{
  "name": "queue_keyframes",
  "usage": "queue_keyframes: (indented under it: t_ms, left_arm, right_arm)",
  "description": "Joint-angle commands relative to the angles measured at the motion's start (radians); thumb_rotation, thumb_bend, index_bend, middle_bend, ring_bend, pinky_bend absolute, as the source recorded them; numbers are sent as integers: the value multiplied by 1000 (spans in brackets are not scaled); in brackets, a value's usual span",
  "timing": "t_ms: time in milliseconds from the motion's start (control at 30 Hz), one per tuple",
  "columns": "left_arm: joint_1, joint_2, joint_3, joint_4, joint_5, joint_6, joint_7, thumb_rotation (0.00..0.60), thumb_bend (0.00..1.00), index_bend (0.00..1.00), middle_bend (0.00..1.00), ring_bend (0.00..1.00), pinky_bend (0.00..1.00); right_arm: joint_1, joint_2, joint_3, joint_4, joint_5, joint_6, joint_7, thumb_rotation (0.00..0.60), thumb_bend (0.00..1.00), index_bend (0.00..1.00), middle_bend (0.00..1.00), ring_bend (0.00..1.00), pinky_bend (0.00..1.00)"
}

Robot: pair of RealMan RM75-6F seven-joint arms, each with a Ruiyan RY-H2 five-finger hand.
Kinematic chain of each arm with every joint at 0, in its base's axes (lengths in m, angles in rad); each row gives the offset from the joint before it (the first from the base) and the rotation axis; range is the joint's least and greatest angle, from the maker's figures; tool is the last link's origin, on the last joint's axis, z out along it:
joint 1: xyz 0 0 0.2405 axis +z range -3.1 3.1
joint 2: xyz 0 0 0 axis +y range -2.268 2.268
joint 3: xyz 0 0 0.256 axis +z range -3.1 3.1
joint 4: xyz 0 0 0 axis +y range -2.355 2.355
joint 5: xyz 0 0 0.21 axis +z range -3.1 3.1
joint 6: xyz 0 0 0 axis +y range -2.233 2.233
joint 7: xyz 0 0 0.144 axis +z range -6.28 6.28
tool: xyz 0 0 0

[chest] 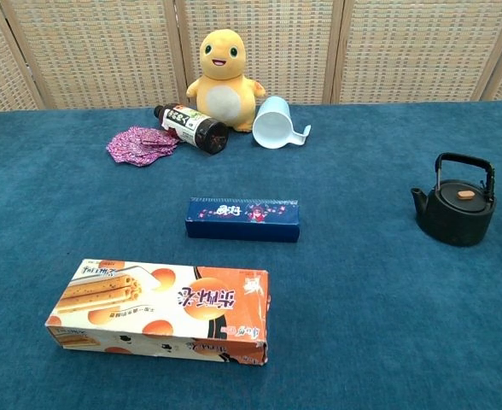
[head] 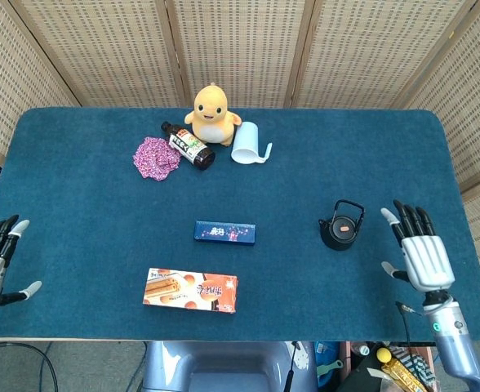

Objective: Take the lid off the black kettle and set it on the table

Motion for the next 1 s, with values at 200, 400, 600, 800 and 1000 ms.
queue_keyframes:
  t_ms: [200, 400, 600, 800, 1000]
  left_arm:
    - [-6, -7, -5, 8, -17, -12, 9, 600, 159, 0, 0, 0, 0]
    - [-10, -9, -7, 13, -26, -23, 8, 600, 160, 0, 0, 0, 0]
    - [-10, -9, -9, 13, -29, -24, 5, 600, 160, 0, 0, 0, 0]
    - [-12, -9, -8, 14, -30, -28, 4, 600, 159, 0, 0, 0, 0]
    - [-12, -10, -7, 14, -31, -29, 5, 600, 160, 0, 0, 0, 0]
  right_arm:
    - [149, -39, 112, 10, 264, -260, -8, 600, 411, 421, 0, 0, 0]
    - [192, -116, 119, 77, 325, -285, -59, 600, 472, 474, 0, 0, 0]
    - [214, -162, 114, 116, 338, -295, -78, 600, 478, 485, 0, 0, 0]
    - [232, -202, 110, 165, 354, -305, -98, 600, 509, 507, 0, 0, 5]
    - [246, -231, 105, 202, 380, -321, -123, 600, 514, 518, 0, 0, 6]
